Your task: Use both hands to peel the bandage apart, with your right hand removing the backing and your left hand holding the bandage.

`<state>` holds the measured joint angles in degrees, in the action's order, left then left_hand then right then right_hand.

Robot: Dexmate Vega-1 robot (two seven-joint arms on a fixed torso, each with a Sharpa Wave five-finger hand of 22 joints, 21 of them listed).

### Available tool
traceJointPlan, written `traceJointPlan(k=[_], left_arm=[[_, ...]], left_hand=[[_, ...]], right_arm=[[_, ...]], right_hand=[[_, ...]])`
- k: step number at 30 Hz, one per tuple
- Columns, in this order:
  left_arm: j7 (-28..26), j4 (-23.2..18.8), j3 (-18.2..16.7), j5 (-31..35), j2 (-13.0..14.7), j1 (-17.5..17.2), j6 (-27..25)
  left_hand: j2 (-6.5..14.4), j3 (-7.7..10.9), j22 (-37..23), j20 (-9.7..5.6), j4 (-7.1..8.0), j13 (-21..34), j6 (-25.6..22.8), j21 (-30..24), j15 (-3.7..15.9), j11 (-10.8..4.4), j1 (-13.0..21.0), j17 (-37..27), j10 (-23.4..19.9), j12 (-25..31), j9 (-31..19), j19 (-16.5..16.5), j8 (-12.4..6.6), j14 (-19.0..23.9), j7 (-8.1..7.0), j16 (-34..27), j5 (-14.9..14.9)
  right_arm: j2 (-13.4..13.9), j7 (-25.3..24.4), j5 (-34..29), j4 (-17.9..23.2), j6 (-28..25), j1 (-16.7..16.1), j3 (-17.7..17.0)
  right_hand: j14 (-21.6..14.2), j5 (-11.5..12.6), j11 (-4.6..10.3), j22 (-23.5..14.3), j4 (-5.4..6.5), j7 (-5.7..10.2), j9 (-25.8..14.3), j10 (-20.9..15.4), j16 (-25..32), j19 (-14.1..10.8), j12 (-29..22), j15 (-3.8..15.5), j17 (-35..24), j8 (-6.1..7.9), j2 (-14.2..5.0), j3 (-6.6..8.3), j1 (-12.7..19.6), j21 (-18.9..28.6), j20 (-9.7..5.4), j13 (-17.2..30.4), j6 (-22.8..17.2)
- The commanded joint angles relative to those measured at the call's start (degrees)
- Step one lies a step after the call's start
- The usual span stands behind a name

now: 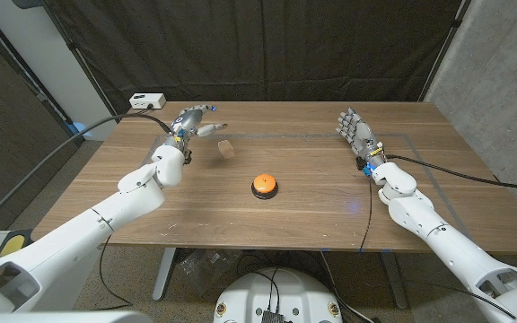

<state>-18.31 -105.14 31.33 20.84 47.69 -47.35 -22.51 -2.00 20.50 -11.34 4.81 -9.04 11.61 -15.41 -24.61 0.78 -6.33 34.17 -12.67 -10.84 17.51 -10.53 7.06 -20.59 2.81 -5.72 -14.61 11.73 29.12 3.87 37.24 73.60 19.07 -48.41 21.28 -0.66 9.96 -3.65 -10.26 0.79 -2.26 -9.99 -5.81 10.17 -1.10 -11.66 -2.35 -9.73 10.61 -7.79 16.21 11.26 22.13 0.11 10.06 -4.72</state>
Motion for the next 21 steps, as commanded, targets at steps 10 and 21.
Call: traceJointPlan(k=[10,21], left_arm=[[14.9,-3.3,5.6,8.4,4.4,6.2,-8.3],[23.0,-3.2,8.6,13.1,5.5,9.5,-9.0]], left_hand=[[-0.6,0.12,-0.2,-1.51,0.03,0.5,-5.7,0.1,1.81,0.47,3.2,-0.6,1.8,-1.2,-0.3,-0.1,-1.46,-3.1,1.43,1.7,0.9],[-2.2,-0.71,-0.1,-2.33,0.14,0.6,-4.8,0.7,1.82,0.82,4.6,-0.1,4.9,-2.9,-0.4,0.9,-0.24,-7.2,1.02,3.3,1.4]], right_arm=[[-0.9,1.0,0.1,-2.3,0.9,1.3,0.2],[-0.8,0.6,0.1,-2.0,0.9,1.2,0.0]], right_hand=[[-0.3,0.3,-0.13,-0.2,-0.27,-0.18,-0.3,-0.6,0.3,-0.4,-0.2,-0.17,-0.2,0.28,0.14,-0.04,0.4,-0.4,0.02,0.2,-0.4],[-0.3,0.3,-0.1,-0.2,-0.28,-0.17,-0.3,-0.6,0.3,-0.5,-0.1,-0.19,-0.2,0.25,0.12,-0.07,0.4,-0.5,0.01,0.2,-0.4]])
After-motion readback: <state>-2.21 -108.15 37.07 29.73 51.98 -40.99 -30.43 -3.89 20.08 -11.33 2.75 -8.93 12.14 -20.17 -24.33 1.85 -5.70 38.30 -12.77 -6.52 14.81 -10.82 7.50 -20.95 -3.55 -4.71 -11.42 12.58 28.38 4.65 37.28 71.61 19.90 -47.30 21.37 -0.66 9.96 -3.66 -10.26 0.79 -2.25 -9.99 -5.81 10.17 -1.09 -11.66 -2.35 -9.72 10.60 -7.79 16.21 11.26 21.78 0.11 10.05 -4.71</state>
